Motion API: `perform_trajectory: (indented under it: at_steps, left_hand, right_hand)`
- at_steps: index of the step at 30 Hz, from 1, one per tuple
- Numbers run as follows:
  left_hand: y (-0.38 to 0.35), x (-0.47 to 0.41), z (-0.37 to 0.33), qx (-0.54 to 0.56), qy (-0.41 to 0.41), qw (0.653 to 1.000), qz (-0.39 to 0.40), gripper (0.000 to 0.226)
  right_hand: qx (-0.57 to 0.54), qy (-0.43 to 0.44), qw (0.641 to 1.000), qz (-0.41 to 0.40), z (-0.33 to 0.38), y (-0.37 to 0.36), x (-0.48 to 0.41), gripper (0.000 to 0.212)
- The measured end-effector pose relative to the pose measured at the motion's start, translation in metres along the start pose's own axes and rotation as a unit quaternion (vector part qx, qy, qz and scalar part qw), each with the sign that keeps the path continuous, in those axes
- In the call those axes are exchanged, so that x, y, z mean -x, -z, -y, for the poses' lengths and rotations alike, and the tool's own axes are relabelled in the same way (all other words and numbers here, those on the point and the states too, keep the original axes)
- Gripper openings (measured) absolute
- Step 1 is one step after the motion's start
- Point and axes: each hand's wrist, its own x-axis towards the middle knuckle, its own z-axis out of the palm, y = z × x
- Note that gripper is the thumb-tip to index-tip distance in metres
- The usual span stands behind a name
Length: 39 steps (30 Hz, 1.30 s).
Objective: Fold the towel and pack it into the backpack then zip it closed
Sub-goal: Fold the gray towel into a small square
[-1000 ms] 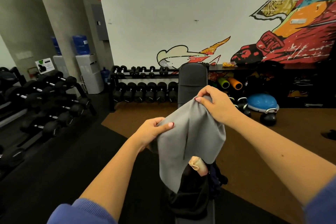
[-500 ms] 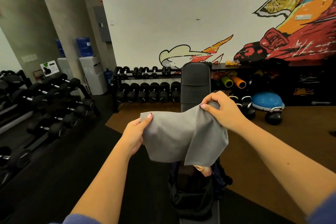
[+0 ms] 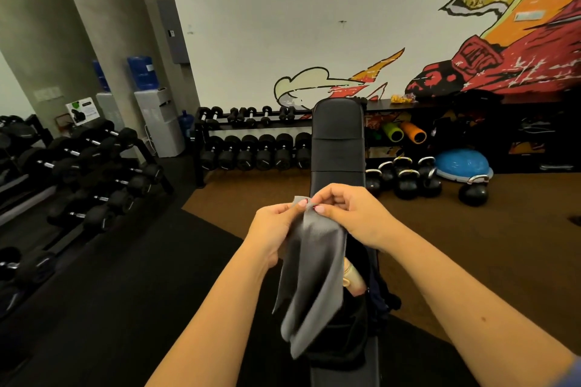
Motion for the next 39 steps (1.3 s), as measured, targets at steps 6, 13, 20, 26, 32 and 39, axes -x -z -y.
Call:
perform_trajectory:
  at_steps: [6, 13, 20, 26, 32, 39]
  left_hand:
    - [-0.006, 0.014, 0.01, 0.044, 0.043, 0.998, 0.029, 0.026]
    - [-0.015, 0.029, 0.011, 0.124, 0.032, 0.991, 0.04, 0.027]
    - [-0.022, 0.032, 0.01, 0.145, 0.004, 0.989, 0.033, 0.027]
    - [-0.024, 0.033, 0.008, 0.147, 0.0, 0.989, 0.032, 0.027]
    - [-0.024, 0.033, 0.005, 0.135, -0.004, 0.99, 0.037, 0.03]
    - [-0.017, 0.028, 0.0, 0.064, -0.039, 0.997, 0.036, 0.023]
  right_hand:
    - [-0.034, -0.018, 0.999, -0.038, 0.001, -0.003, 0.003, 0.019]
    - [-0.023, -0.034, 0.993, -0.112, -0.003, -0.005, 0.006, 0.012]
    - [-0.08, -0.056, 0.989, -0.113, 0.0, -0.01, 0.005, 0.009]
    - [-0.057, -0.067, 0.984, -0.154, -0.007, -0.012, 0.002, 0.009]
    - [-0.052, -0.064, 0.985, -0.154, -0.008, -0.011, 0.001, 0.007]
    - [-0.138, -0.054, 0.979, -0.143, -0.008, -0.008, 0.005, 0.014]
